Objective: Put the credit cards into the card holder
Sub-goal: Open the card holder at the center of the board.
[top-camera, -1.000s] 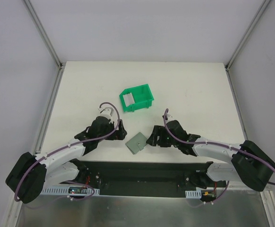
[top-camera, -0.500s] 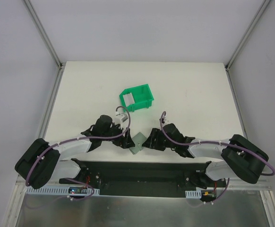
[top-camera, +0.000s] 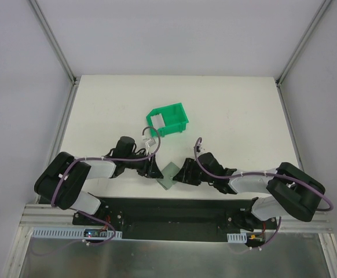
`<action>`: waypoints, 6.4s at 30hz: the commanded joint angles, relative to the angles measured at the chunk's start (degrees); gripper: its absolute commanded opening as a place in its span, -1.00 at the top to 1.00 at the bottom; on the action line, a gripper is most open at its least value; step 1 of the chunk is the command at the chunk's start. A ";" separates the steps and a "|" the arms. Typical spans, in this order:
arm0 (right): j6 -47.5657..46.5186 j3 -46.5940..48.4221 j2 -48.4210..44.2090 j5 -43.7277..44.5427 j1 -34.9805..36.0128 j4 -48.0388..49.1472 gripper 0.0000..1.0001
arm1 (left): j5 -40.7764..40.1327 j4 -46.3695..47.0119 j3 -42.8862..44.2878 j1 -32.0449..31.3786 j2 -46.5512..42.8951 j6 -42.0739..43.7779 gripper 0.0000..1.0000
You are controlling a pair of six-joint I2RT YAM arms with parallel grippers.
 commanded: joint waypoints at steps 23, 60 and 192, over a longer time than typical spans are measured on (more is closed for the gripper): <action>-0.14 2.56 7.46 -0.84 0.23 1.32 0.22 | 4.41 11.25 3.40 0.13 7.17 -7.18 0.40; -14.02 8.71 5.70 -6.64 -0.48 -1.59 0.20 | -6.49 -4.49 6.30 -3.21 4.71 -0.41 1.00; -3.74 14.25 5.98 -10.16 -4.08 -7.56 -0.24 | -50.70 -5.10 -5.31 -20.52 -25.88 -16.76 1.00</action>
